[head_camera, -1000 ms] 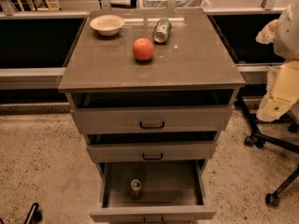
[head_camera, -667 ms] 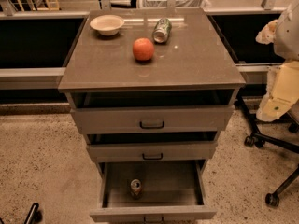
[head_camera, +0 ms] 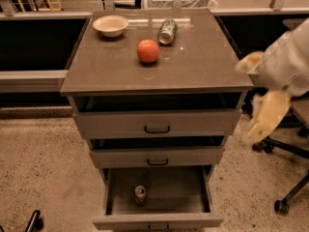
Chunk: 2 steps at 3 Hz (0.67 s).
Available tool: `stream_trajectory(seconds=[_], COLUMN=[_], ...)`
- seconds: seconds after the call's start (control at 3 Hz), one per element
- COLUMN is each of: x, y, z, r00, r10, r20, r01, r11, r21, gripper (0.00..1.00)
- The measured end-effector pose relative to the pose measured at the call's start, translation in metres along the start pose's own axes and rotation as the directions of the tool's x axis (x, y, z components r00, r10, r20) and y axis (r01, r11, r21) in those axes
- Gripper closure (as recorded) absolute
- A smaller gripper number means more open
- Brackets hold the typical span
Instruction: Pick orange can from bottom drawer and place on counter
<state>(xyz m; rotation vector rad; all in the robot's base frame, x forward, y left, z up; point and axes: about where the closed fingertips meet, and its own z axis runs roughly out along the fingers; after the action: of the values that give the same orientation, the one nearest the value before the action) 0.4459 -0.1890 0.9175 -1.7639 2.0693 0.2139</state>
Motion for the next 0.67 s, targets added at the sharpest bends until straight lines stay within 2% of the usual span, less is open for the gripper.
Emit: stream_trajectory(seconds=[0.33,0.67], x=[0.007,0.003], y=[0.032,0.039], z=[0.108,0.147], r00=[0.967,0.903], r10=[0.009,0.043], r20=[0.253,0.427], r01=[0.026,0.016], r11=[0.9908,0.9910], r21=[-0.133,-0.133], gripper=[0.00,0.00])
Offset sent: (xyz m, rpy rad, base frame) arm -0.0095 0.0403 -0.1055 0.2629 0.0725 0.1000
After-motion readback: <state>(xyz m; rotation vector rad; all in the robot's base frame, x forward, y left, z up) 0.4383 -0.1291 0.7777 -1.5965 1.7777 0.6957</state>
